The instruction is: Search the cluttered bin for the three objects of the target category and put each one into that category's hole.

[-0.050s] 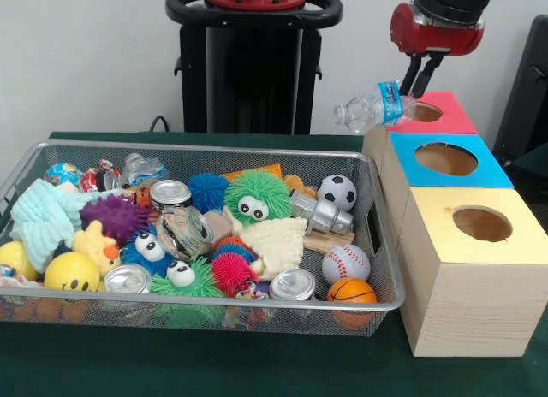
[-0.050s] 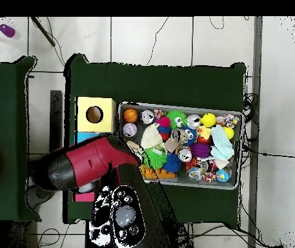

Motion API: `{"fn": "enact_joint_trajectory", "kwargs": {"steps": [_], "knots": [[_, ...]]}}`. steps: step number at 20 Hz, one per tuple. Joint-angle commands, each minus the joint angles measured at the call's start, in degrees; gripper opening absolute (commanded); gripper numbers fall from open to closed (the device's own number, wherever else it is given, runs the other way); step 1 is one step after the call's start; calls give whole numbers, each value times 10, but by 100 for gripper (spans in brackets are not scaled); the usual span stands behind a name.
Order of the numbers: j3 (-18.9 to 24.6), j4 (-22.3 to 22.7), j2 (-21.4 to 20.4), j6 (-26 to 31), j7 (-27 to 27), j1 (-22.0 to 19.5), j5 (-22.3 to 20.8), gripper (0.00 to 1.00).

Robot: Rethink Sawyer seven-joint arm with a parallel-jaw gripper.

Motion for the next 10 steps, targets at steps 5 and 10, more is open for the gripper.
{"fn": "enact_joint_trajectory", "kwargs": {"steps": [5,10], "knots": [[-79,-98,75,69,194,62,25,0],[-99,-110,85,71,188,78,38,0]]}}
